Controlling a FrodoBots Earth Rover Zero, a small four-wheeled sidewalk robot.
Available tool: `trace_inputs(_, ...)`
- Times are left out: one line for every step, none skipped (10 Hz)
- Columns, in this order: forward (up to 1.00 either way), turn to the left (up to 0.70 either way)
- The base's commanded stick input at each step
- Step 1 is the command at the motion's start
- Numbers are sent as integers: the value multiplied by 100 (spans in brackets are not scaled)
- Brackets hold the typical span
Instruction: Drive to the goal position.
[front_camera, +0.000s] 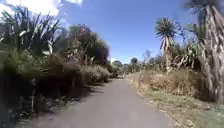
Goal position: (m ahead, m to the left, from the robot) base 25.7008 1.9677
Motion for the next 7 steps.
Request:
trace_inputs(85,0)
trace_inputs(85,0)
trace_inputs(85,0)
trace_inputs(85,0)
trace_inputs(85,0)
trace_inputs(85,0)
trace_inputs(85,0)
